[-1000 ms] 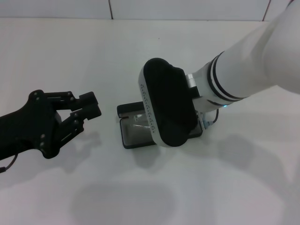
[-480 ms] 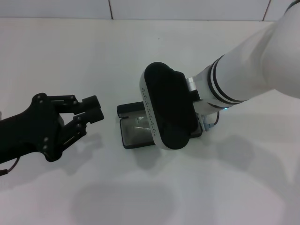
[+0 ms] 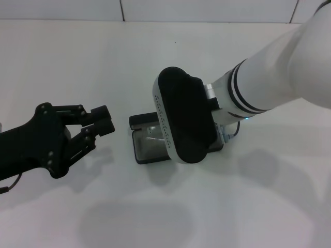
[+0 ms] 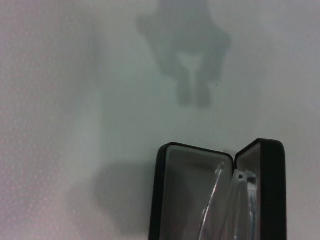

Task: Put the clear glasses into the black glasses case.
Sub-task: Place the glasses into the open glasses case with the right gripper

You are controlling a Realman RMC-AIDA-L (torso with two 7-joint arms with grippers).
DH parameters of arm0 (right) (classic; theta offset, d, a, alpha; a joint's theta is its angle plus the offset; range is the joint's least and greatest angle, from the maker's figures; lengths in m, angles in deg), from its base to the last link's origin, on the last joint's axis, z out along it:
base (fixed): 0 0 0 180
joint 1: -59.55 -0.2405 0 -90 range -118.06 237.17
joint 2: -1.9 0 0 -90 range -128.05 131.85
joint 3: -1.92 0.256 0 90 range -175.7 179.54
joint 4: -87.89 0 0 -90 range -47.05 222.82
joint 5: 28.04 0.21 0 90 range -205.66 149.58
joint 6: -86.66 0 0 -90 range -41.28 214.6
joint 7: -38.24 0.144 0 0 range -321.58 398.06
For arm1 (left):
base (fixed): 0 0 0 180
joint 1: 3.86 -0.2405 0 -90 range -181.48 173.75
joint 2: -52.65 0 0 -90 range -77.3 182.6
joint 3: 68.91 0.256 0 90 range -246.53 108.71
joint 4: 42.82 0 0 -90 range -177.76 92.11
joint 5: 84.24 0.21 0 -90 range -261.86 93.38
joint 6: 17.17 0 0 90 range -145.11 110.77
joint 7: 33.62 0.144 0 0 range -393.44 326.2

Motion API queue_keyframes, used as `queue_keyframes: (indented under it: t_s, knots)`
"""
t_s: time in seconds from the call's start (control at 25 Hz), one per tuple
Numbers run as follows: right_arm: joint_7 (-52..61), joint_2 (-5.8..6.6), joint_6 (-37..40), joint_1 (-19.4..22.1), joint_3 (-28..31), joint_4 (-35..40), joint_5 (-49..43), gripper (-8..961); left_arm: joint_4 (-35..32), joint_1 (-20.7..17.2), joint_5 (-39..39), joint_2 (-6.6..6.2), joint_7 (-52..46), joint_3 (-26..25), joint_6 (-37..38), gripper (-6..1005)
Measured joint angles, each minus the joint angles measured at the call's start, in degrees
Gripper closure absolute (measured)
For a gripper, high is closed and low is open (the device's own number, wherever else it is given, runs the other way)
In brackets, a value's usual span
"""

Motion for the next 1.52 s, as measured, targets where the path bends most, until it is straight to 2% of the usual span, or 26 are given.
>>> queue_keyframes:
  t_s: [0.2,0.36,0.48,0.6,0.84,1.52]
  knots:
    - [0.05,0.0,-0.51,0.03,-0.06,-0.22,-0.56,890,0.0,0.0,0.21,-0.24,0.0,0.0,0.0,827]
    - [0.07,0.0,-0.7,0.12,-0.27,-0.55,-0.82,890,-0.21,0.0,1.29,-1.13,-0.06,-0.14,0.05,827]
    - [0.09,0.0,-0.7,0.3,-0.3,-0.58,-0.85,890,-0.8,0.0,4.72,-2.06,-0.58,-2.77,0.38,827]
    - [0.09,0.0,-0.7,0.33,-0.31,-0.6,-0.86,889,-1.18,-0.33,7.04,-2.42,-1.16,-6.85,1.24,827]
    - [-0.02,0.0,-0.95,0.59,-0.31,-0.71,-1.25,885,-2.6,-1.57,8.26,-2.37,-1.24,-8.07,1.59,828]
    - [-0.45,0.0,-2.53,0.52,-0.67,-0.71,-1.51,871,-2.64,-1.58,8.56,-2.11,-1.31,-8.18,1.54,828]
